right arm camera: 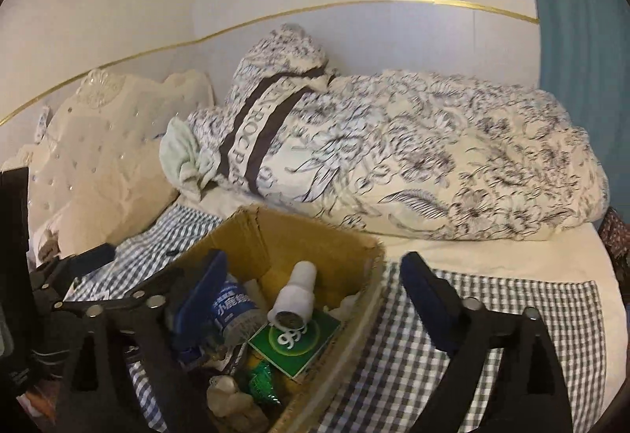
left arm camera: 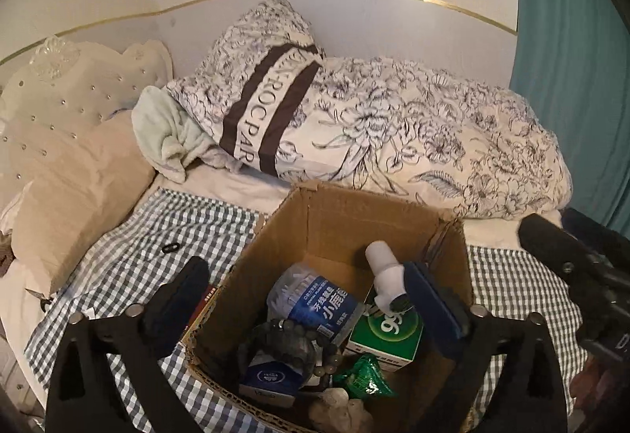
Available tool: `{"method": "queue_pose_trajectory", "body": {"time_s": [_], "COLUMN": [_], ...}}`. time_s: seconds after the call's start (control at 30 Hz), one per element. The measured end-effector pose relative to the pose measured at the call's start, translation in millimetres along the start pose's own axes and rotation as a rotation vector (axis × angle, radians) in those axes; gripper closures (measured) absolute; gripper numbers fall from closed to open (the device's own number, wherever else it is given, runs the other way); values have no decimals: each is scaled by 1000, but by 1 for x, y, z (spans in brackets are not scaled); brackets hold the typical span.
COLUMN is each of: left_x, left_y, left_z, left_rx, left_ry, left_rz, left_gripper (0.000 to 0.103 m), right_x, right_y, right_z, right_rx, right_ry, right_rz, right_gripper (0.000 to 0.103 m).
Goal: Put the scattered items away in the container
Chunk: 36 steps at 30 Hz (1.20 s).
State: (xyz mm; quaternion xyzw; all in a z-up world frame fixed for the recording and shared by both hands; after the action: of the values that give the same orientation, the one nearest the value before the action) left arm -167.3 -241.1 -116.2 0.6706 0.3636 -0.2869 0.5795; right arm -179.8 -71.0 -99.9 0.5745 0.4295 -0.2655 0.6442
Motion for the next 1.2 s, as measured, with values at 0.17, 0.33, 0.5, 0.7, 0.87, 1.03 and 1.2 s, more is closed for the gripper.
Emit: {"method": "queue_pose_trajectory", "body": {"time_s": [0.17,0.33,0.5,0.7,0.87,1.03,1.2], "left_x": [-9,-13,-19,-23,-27,-31,-31], "left_y": [13,25,35,45,53,61,63], "left_z": [-10,-26,-48,-80,-105,-134,-159], "left_rx": [-1,0,14,70,93,121,146], "left_ry": [-6,-33,-67,-100,-122,-152,-176], "left_rz": [-26,-42,-62,-55,-80,-116,-120], "left_gripper": [0,0,0,0,0,0,0], "right_x": [-7,-11,-12,-15,-14,-12,-9], "right_y": [20,33,50,71,86,97,110], "right_z": [-24,-44,-66,-90,-115,-143,-171], "right_rx": [59,117,137,178,230,273,316], "right_ry": [-4,20,7,2,-12,-39,-61], "right_rz": [-35,-44,-60,-85,-94,-88,-86], "right_gripper": [0,0,0,0,0,0,0]}}
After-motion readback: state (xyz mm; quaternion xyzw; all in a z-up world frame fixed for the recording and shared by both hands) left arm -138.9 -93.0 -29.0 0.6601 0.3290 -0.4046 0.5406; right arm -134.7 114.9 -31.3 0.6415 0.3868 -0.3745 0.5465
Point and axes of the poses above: each gripper's, at about its wrist camera, not at the fingertips, and y roughly against the way its jaws point, z to its left, x to its underside, the point moved 9 cm from there along -y, roughly the way its jaws point, and after that the axes turned 12 degrees about x, right-handed, at the moved point
